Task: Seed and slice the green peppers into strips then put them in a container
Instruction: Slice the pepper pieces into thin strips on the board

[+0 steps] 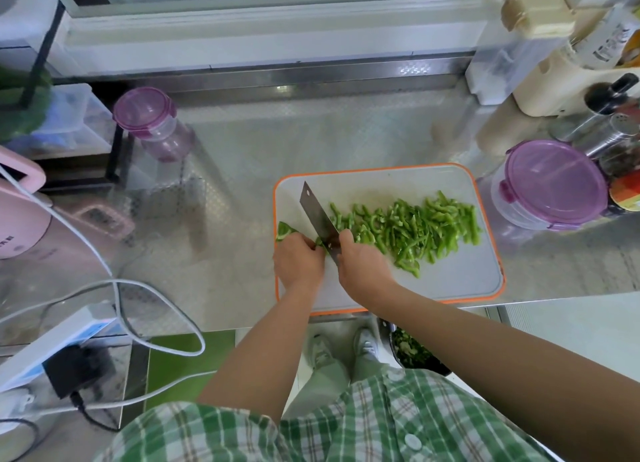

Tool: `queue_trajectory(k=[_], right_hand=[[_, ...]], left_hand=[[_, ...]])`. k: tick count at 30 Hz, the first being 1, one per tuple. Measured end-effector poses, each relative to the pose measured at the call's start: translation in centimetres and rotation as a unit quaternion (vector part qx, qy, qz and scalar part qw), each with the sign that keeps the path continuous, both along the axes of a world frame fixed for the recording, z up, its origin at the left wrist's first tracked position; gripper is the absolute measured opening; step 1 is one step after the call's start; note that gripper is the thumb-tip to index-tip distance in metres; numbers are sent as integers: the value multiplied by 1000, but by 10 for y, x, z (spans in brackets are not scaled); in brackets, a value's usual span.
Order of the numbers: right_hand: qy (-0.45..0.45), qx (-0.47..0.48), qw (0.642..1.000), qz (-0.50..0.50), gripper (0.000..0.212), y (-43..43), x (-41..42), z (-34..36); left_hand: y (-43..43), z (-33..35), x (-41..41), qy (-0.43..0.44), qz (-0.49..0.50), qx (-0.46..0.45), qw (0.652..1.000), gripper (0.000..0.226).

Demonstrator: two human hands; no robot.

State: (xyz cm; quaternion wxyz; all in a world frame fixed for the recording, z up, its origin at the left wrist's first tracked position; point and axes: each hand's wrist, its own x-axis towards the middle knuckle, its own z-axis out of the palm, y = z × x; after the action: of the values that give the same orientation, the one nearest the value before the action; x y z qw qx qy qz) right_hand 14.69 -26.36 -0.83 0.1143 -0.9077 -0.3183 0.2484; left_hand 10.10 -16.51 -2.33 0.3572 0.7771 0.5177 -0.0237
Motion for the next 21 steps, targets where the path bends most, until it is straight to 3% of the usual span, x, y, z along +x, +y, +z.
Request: queue_trajectory(k=[10,17,21], right_hand=[[5,-19,1000,-7,14,11,0,-14],[23,57,997,-47,17,5,5,-9],[41,43,998,-15,14,4,9,1]], left_hand=[[0,2,-2,-26,9,-3,1000,14],[-1,5,-3,-23,24,8,999,9],[-1,6,-2,-25,23,8,999,10]])
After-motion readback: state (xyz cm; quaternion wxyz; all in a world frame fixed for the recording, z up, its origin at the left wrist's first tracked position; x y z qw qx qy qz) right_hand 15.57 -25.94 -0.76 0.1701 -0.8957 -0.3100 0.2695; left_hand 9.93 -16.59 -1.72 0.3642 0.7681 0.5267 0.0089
